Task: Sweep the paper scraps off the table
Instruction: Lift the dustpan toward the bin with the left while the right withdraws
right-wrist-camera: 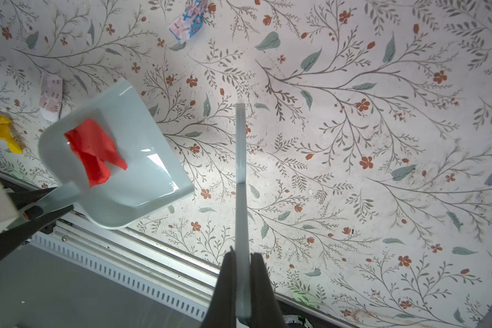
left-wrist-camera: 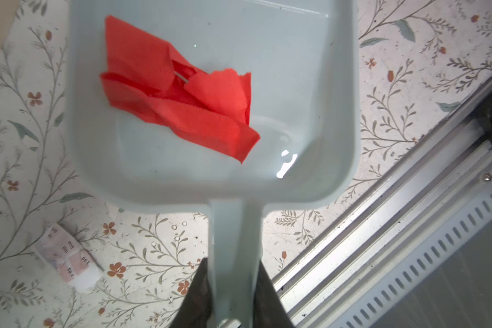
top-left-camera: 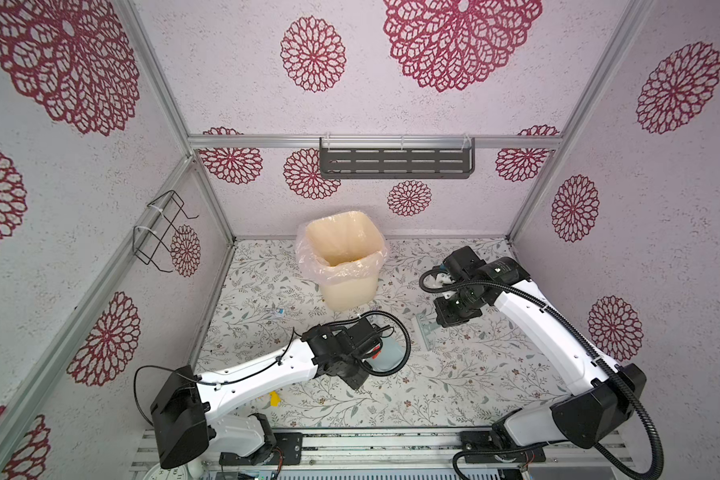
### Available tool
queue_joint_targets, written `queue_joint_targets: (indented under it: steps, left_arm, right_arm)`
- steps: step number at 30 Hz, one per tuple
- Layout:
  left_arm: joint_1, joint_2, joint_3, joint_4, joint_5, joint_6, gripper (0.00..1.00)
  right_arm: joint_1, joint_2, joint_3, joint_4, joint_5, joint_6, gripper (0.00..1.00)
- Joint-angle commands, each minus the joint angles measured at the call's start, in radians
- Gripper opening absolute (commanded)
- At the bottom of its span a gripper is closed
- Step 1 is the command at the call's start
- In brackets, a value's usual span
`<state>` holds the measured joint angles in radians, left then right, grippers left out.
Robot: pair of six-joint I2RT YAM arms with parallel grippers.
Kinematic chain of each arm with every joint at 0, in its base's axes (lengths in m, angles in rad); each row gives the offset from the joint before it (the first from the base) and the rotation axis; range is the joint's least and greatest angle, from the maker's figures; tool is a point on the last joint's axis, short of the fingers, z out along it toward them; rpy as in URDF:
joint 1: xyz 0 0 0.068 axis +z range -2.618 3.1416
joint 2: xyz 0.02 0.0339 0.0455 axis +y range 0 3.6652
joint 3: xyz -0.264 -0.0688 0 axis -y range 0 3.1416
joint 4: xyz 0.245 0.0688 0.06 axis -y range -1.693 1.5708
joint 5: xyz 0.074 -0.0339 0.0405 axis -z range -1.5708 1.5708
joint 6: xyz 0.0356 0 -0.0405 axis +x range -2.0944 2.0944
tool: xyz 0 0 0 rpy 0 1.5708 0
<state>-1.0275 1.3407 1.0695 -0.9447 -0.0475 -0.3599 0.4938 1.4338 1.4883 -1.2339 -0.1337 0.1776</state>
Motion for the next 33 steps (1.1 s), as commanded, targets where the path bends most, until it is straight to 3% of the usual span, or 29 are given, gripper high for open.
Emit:
queue_joint_targets:
  steps: [1,22,33]
  left_arm:
    - [-0.021,-0.039,0.070,-0.070,-0.038,-0.027,0.00]
    - [-0.041,-0.107,0.437,-0.357,-0.174,-0.069,0.00]
    - [0.138,-0.103,0.630,-0.485,-0.155,-0.025,0.00]
  right_arm:
    - [-0.022,-0.043,-0.010,0.044,-0.046,0.006,0.00]
    - [-0.090,-0.077,-0.072,0.105,-0.126,0.003,0.00]
    - [-0.107,-0.087,-0.068,0.105,-0.144,0.003,0.00]
